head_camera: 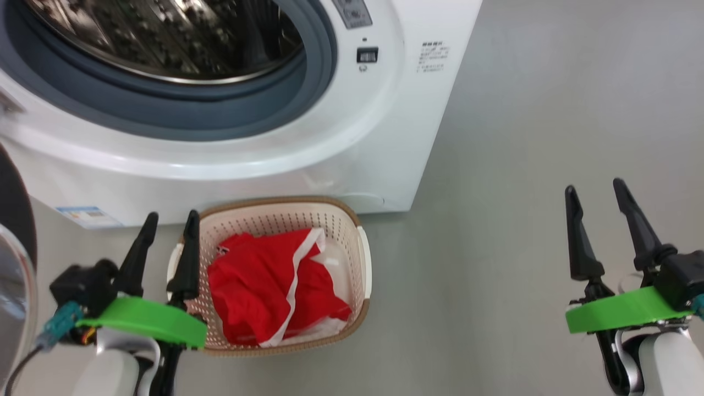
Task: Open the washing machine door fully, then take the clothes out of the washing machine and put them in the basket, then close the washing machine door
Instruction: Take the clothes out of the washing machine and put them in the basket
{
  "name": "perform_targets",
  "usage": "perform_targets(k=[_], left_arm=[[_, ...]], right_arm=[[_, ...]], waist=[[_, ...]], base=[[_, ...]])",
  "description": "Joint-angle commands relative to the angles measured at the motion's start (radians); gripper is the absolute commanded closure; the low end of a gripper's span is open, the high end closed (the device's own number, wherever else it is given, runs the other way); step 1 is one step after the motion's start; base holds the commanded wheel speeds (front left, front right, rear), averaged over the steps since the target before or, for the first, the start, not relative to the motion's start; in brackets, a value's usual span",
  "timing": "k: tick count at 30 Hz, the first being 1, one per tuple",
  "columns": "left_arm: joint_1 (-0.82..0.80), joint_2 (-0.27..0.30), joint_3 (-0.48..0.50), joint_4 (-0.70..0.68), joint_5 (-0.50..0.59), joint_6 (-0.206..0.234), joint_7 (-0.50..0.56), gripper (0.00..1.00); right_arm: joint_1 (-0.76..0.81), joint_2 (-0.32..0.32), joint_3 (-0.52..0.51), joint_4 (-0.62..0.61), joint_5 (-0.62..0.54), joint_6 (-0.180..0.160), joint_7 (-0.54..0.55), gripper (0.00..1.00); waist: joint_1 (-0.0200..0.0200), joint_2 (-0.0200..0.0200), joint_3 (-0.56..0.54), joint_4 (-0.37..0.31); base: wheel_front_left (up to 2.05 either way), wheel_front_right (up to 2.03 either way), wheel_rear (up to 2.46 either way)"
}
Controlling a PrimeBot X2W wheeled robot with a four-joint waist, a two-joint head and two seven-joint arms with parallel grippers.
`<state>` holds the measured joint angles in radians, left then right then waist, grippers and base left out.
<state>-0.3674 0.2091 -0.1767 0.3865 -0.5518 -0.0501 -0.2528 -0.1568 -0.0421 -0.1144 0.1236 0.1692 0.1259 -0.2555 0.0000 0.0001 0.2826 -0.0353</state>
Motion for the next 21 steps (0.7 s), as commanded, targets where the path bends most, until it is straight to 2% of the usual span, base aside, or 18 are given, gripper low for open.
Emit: perform_targets(k=[1, 6, 21], left_arm=[[0.027, 0.036, 0.040, -0.051, 0.016, 0.018, -0.008, 0.00], [0.100, 0.058, 0.049, -0.142, 0.023, 0.052, 0.009, 0.00], [0.317, 0.107, 0.082, -0.331, 0.018, 0.119, 0.053, 0.00]], right_arm=[[0.015, -0.008, 0.019, -0.027, -0.028, 0.005, -0.006, 0.00], [0.038, -0.008, 0.020, -0.035, -0.066, 0.005, -0.006, 0.00], [0.134, -0.008, 0.024, -0.075, -0.060, 0.005, 0.009, 0.00]], waist=[[0.0000, -0.0001, -0.063, 0.007], [0.0000, -0.0001, -0.112, -0.003], [0.0000, -0.0001, -0.263, -0.028]], base=[[0.00, 0.00, 0.00], [0.00, 0.00, 0.00], [0.00, 0.00, 0.00]])
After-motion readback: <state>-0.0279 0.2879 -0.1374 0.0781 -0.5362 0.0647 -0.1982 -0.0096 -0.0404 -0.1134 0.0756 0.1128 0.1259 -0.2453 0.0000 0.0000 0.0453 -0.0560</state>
